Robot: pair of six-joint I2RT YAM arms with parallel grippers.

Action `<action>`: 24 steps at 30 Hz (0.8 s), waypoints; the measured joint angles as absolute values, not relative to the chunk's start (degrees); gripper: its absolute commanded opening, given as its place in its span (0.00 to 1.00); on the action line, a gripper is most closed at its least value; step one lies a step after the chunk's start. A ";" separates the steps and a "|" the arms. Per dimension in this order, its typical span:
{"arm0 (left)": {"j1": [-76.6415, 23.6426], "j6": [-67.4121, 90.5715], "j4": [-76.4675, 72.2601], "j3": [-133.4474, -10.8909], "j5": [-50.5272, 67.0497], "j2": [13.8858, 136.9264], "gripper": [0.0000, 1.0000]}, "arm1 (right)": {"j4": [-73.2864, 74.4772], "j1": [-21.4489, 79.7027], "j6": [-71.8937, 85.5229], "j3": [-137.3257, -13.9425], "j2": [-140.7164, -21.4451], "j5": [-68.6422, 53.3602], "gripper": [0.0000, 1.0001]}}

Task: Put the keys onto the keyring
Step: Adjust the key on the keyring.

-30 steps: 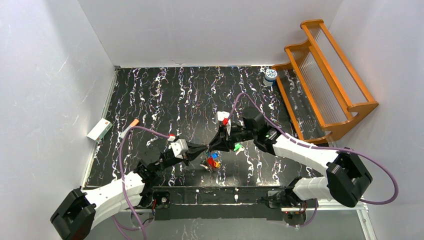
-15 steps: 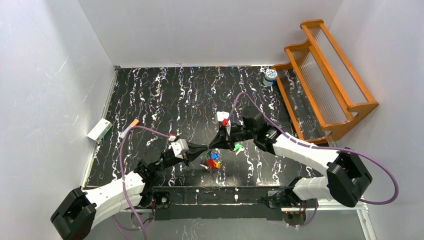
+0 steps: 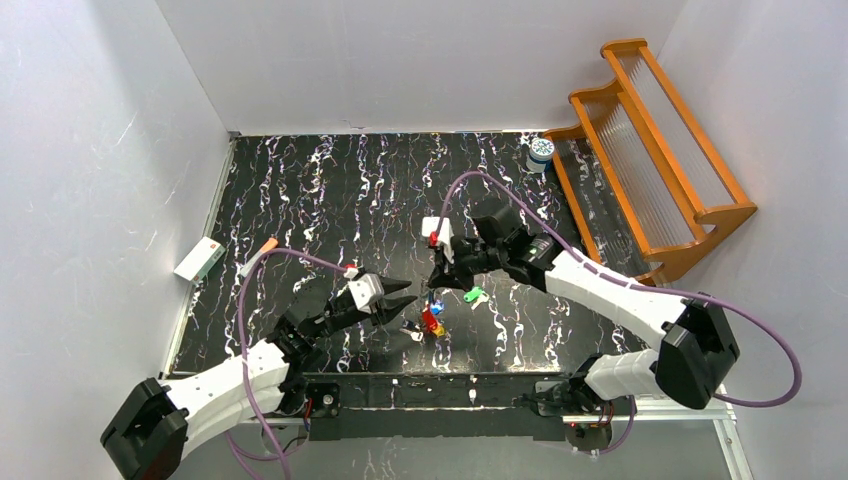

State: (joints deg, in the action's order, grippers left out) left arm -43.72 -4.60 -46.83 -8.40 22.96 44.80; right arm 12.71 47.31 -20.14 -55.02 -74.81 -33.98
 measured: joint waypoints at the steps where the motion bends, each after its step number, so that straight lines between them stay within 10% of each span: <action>1: -43.72 -5.15 -45.63 -9.02 22.90 44.80 0.33 | 13.93 47.46 -20.71 -55.72 -75.26 -33.39 0.01; 24: -43.75 -10.72 -35.53 -13.69 28.84 50.50 0.22 | 25.87 54.17 -26.33 -60.80 -80.73 -25.56 0.01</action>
State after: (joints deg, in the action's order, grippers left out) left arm -43.75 -10.72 -35.53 -13.69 28.84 50.50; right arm 25.87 54.17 -26.33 -60.80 -80.73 -25.56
